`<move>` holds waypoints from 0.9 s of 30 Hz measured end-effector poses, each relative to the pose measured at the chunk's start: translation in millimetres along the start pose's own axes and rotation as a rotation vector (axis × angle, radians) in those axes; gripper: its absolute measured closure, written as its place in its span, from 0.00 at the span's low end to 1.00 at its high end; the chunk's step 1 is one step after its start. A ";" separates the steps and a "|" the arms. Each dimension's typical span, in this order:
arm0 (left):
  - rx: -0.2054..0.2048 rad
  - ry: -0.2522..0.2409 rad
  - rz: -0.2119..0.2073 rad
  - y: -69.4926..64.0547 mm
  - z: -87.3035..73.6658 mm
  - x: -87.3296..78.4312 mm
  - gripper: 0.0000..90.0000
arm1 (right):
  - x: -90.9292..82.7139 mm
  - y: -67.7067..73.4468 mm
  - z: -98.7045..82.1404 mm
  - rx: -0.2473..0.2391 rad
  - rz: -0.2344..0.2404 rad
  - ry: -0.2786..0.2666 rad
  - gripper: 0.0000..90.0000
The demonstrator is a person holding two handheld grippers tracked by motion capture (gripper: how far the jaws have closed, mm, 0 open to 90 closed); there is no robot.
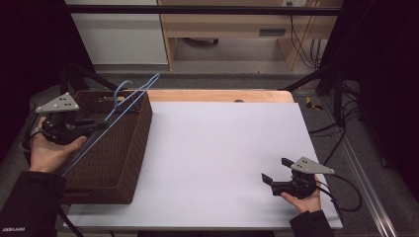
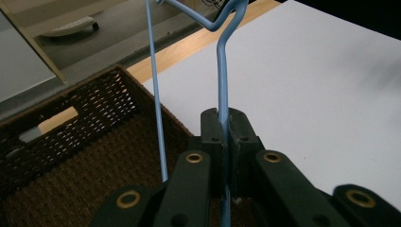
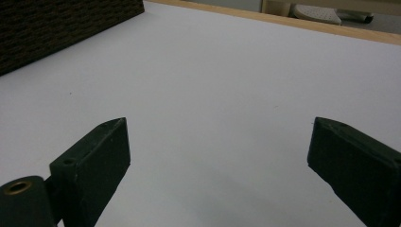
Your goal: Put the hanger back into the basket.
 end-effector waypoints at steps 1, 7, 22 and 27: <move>0.005 0.002 0.009 3.5 -3.0 -2.0 0.97 | 0.1 0.4 0.0 0.002 0.001 0.001 0.08; -0.030 0.005 0.014 22.9 -20.9 -7.9 0.97 | -0.6 0.0 0.1 0.001 0.001 0.000 0.08; -0.073 0.069 0.009 43.6 -66.7 5.9 0.97 | 1.3 1.1 -0.1 0.004 0.001 0.002 0.08; -0.074 0.085 -0.003 42.2 -74.2 19.4 0.97 | 1.1 0.9 -0.1 0.003 -0.001 0.003 0.08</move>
Point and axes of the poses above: each handheld gripper's, and its own axes: x roughly forward along the jaws, z roughly out of its top, y roughly to its left, the point moved 6 cm from there along x, roughly forward along the jaws, and after that the axes turned 10 degrees about y, right-handed, at the moved point
